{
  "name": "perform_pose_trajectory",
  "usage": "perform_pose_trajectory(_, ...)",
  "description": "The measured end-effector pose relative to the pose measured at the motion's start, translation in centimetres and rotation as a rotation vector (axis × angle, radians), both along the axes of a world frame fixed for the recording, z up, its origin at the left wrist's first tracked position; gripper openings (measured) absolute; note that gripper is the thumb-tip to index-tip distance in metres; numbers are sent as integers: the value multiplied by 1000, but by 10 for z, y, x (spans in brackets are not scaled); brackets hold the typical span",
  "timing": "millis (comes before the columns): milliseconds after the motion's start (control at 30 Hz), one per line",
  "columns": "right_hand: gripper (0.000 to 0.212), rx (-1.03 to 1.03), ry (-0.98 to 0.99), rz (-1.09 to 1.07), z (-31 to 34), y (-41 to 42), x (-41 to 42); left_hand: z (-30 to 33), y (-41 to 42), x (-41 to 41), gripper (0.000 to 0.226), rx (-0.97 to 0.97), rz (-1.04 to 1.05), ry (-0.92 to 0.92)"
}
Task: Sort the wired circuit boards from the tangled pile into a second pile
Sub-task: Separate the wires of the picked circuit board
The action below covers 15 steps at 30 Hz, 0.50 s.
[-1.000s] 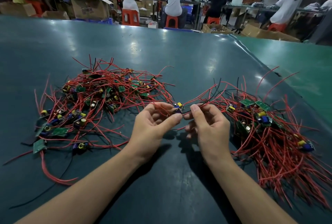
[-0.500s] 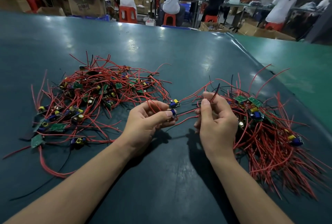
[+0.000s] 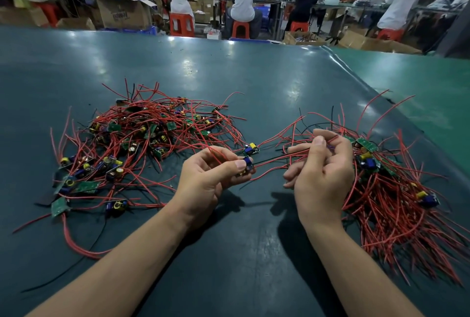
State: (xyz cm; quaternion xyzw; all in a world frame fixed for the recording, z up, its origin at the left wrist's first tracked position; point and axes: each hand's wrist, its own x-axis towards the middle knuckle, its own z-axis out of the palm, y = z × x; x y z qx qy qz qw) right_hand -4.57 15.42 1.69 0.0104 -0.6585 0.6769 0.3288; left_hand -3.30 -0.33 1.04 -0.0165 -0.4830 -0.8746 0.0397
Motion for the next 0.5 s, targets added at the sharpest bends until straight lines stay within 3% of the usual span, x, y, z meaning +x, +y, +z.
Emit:
perform_pose_trajectory(333,17,-130,11,4,10,0,3,1,3,4,15,7,-24,45)
perform_pose_trajectory(500,15,-218,-242,367,4,-8,11,-2,-7,-1,13,57,15,17)
